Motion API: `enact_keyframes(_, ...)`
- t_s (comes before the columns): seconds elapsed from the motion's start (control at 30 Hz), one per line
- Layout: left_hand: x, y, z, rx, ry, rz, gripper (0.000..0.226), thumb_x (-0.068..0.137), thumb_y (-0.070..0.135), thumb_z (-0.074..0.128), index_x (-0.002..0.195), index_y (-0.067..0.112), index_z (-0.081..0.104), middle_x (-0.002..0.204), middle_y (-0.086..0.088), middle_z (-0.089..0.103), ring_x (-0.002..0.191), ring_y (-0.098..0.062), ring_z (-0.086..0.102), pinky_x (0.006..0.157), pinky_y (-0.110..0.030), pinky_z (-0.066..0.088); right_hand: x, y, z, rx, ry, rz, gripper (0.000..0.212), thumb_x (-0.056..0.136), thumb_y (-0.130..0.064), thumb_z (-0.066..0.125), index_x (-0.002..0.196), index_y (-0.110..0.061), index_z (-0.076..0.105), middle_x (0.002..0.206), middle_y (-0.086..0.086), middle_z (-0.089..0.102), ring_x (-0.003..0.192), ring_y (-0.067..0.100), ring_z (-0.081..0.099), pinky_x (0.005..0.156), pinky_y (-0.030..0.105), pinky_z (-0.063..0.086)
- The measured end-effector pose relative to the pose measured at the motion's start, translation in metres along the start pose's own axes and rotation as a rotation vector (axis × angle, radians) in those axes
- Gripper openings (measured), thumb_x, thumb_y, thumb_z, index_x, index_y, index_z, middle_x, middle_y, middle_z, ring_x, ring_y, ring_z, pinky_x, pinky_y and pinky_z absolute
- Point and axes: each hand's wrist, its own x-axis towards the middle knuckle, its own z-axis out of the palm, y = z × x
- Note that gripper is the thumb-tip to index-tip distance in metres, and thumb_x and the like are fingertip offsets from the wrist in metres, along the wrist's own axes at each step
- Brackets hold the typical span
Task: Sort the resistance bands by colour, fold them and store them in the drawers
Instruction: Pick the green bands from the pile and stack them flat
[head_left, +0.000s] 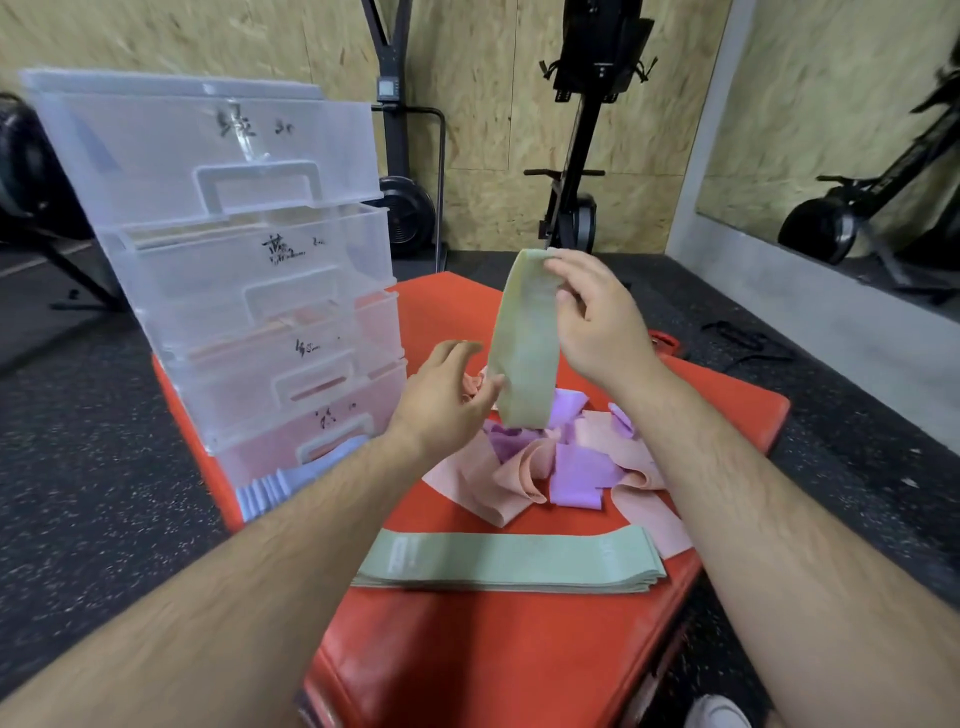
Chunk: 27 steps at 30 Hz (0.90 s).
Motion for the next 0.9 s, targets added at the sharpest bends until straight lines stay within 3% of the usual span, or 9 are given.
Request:
enact_keyframes(0.13, 0.000, 0.016, 0.000, -0.217, 0.050, -0.016, 0.055, 0.095, 0.053, 0.056, 0.141, 0.027, 0.045, 0.136, 0.007, 0.051, 0.113, -0.006, 0.054, 0.095, -0.026, 0.046, -0.002, -0.006, -0.008, -0.018, 0.094, -0.019, 0.030, 0.091, -0.005, 0.055, 0.114, -0.013, 0.073, 0.121, -0.006, 0.067, 0.113, 0.012, 0.051, 0.099, 0.006, 0.030)
enact_keyframes(0.23, 0.002, 0.032, -0.003, -0.425, 0.082, 0.017, 0.054, 0.094, 0.048, 0.060, 0.142, 0.027, 0.044, 0.133, 0.011, 0.055, 0.113, 0.001, 0.056, 0.086, -0.013, 0.043, -0.005, -0.012, -0.014, 0.157, 0.063, 0.084, 0.016, 0.089, -0.008, 0.064, 0.100, -0.016, 0.074, 0.099, -0.010, 0.069, 0.093, 0.002, 0.060, 0.083, 0.010, 0.044)
enact_keyframes(0.33, 0.000, 0.045, -0.006, -0.576, 0.130, 0.026, 0.059, 0.093, 0.041, 0.065, 0.145, 0.033, 0.038, 0.126, 0.010, 0.058, 0.106, -0.003, 0.061, 0.083, -0.020, 0.052, -0.011, -0.012, -0.015, 0.316, -0.053, 0.176, 0.013, 0.090, -0.006, 0.066, 0.093, -0.017, 0.071, 0.085, -0.009, 0.068, 0.073, 0.000, 0.059, 0.072, 0.015, 0.047)
enact_keyframes(0.47, -0.003, 0.051, -0.011, -0.550, 0.136, 0.066, 0.057, 0.094, 0.040, 0.065, 0.145, 0.038, 0.039, 0.121, 0.014, 0.058, 0.097, -0.006, 0.060, 0.074, -0.026, 0.055, -0.019, -0.010, -0.015, 0.406, -0.252, 0.208, 0.024, 0.090, -0.006, 0.067, 0.103, -0.024, 0.060, 0.103, 0.012, 0.066, 0.081, 0.016, 0.065, 0.081, 0.035, 0.055)
enact_keyframes(0.57, -0.004, 0.049, -0.013, -0.436, 0.145, 0.131, 0.019, 0.097, 0.032, 0.062, 0.115, 0.025, 0.065, 0.100, 0.011, 0.063, 0.088, -0.005, 0.057, 0.074, -0.024, 0.045, -0.025, -0.012, -0.015, 0.421, -0.300, 0.236, 0.032, 0.089, -0.007, 0.070, 0.113, -0.021, 0.054, 0.105, 0.014, 0.064, 0.083, 0.017, 0.063, 0.085, 0.032, 0.053)
enact_keyframes(0.63, -0.005, 0.047, -0.015, -0.426, 0.151, 0.117, 0.007, 0.097, 0.026, 0.060, 0.096, 0.021, 0.066, 0.084, 0.008, 0.062, 0.079, -0.011, 0.057, 0.069, -0.034, 0.049, -0.031, -0.013, -0.011, 0.471, -0.299, 0.284, 0.036, 0.090, -0.006, 0.069, 0.118, -0.019, 0.053, 0.105, 0.014, 0.067, 0.087, 0.018, 0.064, 0.087, 0.032, 0.053)
enact_keyframes(0.73, -0.007, 0.046, -0.019, -0.467, 0.151, 0.043, 0.007, 0.097, 0.024, 0.059, 0.092, 0.021, 0.062, 0.078, 0.010, 0.061, 0.077, -0.016, 0.060, 0.066, -0.047, 0.056, -0.042, -0.011, 0.000, 0.547, -0.360, 0.408, 0.035, 0.092, -0.007, 0.068, 0.123, -0.015, 0.055, 0.108, 0.012, 0.071, 0.098, 0.019, 0.069, 0.088, 0.029, 0.054)
enact_keyframes(0.83, -0.010, 0.045, -0.023, -0.477, 0.115, -0.002, 0.002, 0.094, 0.023, 0.062, 0.095, 0.022, 0.062, 0.082, 0.010, 0.063, 0.081, -0.020, 0.063, 0.070, -0.049, 0.057, -0.049, -0.011, 0.009, 0.518, -0.424, 0.437, 0.014, 0.096, -0.009, 0.063, 0.110, -0.012, 0.063, 0.098, 0.000, 0.073, 0.084, 0.006, 0.066, 0.072, 0.016, 0.047)
enact_keyframes(0.9, -0.012, 0.044, -0.027, -0.466, 0.078, -0.006, 0.004, 0.092, 0.026, 0.065, 0.094, 0.024, 0.063, 0.081, 0.007, 0.065, 0.081, -0.023, 0.065, 0.070, -0.051, 0.057, -0.049, -0.014, 0.012, 0.527, -0.422, 0.425, 0.008, 0.097, -0.010, 0.060, 0.103, -0.015, 0.063, 0.092, -0.005, 0.072, 0.080, 0.004, 0.064, 0.069, 0.016, 0.047)
